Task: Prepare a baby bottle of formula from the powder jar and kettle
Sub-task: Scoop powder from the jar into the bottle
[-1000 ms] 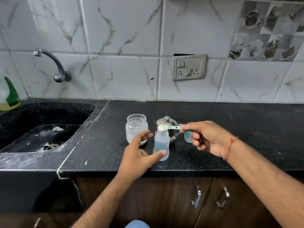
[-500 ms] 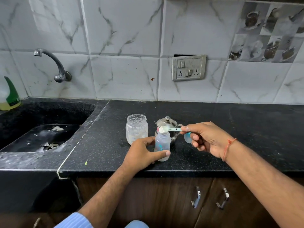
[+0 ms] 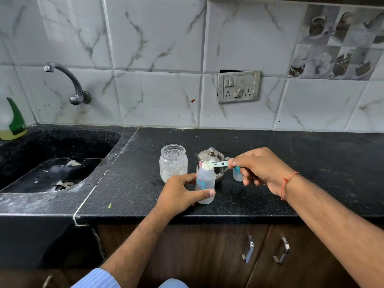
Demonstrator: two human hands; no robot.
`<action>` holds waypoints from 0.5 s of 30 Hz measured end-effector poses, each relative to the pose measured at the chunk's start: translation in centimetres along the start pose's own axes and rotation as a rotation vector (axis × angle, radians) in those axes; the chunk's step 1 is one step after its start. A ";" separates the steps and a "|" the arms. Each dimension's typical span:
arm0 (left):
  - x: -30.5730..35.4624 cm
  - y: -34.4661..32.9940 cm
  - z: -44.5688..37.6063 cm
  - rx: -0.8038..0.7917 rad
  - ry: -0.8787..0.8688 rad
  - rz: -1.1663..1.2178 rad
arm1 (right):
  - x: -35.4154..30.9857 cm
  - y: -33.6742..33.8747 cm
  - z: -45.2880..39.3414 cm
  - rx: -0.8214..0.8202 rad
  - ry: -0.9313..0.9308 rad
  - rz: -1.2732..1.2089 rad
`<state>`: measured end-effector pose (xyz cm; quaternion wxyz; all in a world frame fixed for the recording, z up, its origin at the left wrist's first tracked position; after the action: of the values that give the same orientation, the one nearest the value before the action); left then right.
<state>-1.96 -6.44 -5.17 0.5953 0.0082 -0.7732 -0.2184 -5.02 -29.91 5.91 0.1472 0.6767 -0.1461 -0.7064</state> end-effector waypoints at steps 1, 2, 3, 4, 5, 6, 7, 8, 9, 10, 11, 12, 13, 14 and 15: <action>0.0 0.0 0.0 -0.002 -0.002 0.006 | -0.3 0.0 0.1 0.003 0.021 0.037; -0.1 0.0 0.0 -0.002 -0.003 0.010 | -0.6 -0.1 0.2 0.006 0.046 0.079; -0.1 0.0 0.0 -0.002 -0.007 0.014 | -0.9 -0.1 0.4 0.008 0.077 0.123; -0.1 0.0 0.0 -0.005 -0.011 0.020 | -1.3 -0.1 0.5 0.013 0.115 0.176; -0.1 0.0 -0.1 -0.009 -0.015 0.028 | -1.7 -0.1 0.6 0.024 0.160 0.255; -0.1 0.0 -0.1 -0.010 -0.017 0.033 | -2.1 -0.1 0.8 0.039 0.210 0.366; -0.1 0.0 -0.1 -0.010 -0.021 0.036 | -2.4 -0.2 1.0 0.059 0.265 0.494; -0.1 0.0 -0.1 -0.011 -0.023 0.037 | -2.8 -0.3 1.2 0.084 0.325 0.619; -0.1 0.1 -0.1 -0.011 -0.025 0.037 | -3.1 -0.5 1.3 0.115 0.389 0.731; -0.1 0.1 -0.1 -0.008 -0.025 0.037 | -3.3 -0.6 1.5 0.148 0.457 0.823; -0.1 0.1 -0.1 -0.004 -0.023 0.037 | -3.4 -0.8 1.7 0.174 0.526 0.893; -0.2 0.1 -0.1 0.001 -0.019 0.036 | -3.4 -0.9 1.8 0.190 0.592 0.947; -0.2 0.2 -0.1 0.005 -0.016 0.035 | -3.3 -1.0 1.8 0.202 0.658 0.996; -0.2 0.2 -0.1 0.009 -0.014 0.031 | -3.2 -1.0 1.8 0.212 0.722 1.040; -0.2 0.2 -0.1 0.013 -0.014 0.027 | -2.9 -1.0 1.7 0.218 0.781 1.081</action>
<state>-1.74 -6.27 -5.27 0.5929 0.0000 -0.7787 -0.2053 -6.58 -27.78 8.26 0.4527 0.7250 -0.4708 -0.2184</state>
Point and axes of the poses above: each hand's wrist, its own z-axis away from the middle knuckle, its own y-axis out of the back of the hand, x = y × z, the point moved 1 cm from there along -z, towards the middle knuckle, and after that the axes turned 4 degrees about -x, right-handed, at the moved point
